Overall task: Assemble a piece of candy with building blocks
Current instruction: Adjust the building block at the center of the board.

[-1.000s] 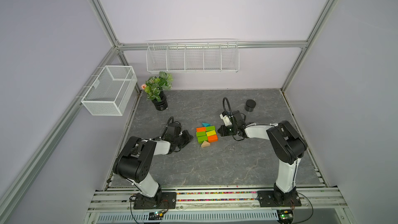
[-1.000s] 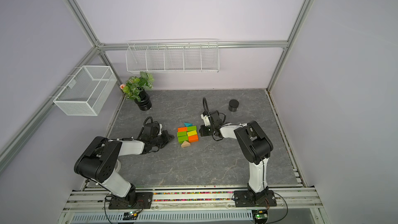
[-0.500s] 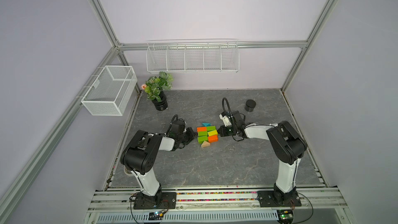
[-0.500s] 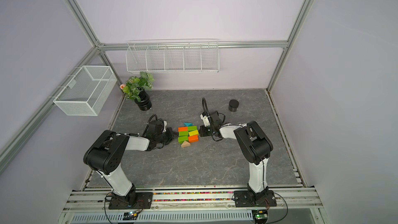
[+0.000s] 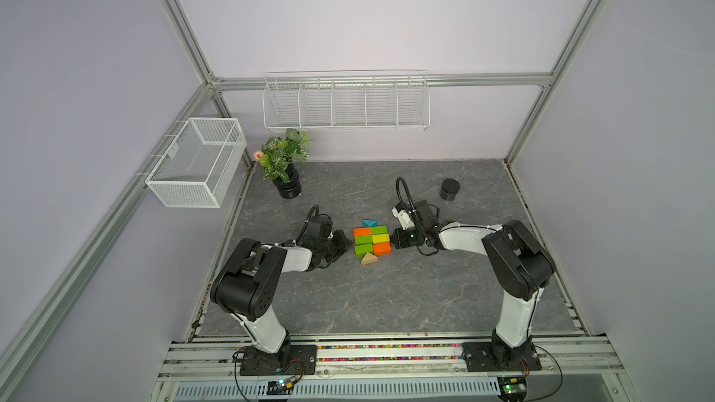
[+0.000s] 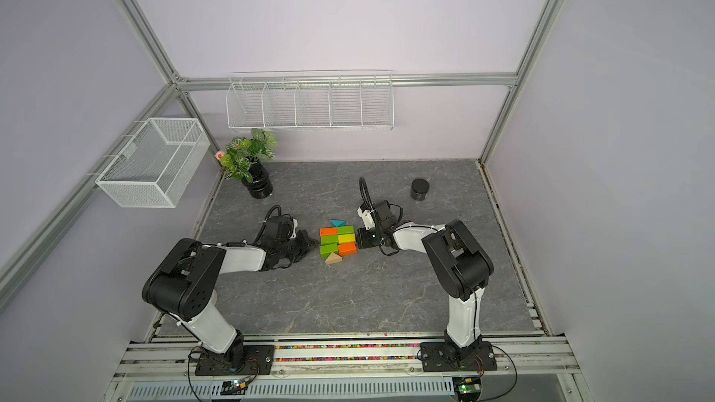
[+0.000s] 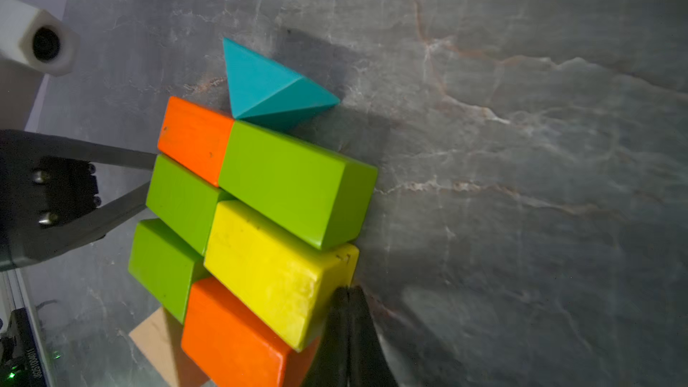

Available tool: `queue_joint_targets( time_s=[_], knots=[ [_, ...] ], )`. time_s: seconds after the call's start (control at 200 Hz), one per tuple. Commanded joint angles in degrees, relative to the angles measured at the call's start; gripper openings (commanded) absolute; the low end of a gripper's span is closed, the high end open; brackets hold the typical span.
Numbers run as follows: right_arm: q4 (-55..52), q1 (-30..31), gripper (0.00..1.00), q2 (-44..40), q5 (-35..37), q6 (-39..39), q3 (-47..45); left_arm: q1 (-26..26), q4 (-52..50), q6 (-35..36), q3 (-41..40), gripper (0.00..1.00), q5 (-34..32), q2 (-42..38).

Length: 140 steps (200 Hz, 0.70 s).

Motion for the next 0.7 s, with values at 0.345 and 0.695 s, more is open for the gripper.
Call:
queue_joint_targets(
  time_s=[0.345, 0.695],
  knots=[
    [-3.67, 0.74, 0.07, -3.63, 2.81, -1.74, -2.11, -0.19, -5.18, 0.72, -2.88, 0.0, 2.33, -2.75],
    [-3.17, 1.44, 0.07, -3.07, 1.26, -1.4, -1.85, -0.91, -11.55, 1.58, -4.77, 0.0, 2.89, -9.23]
  ],
)
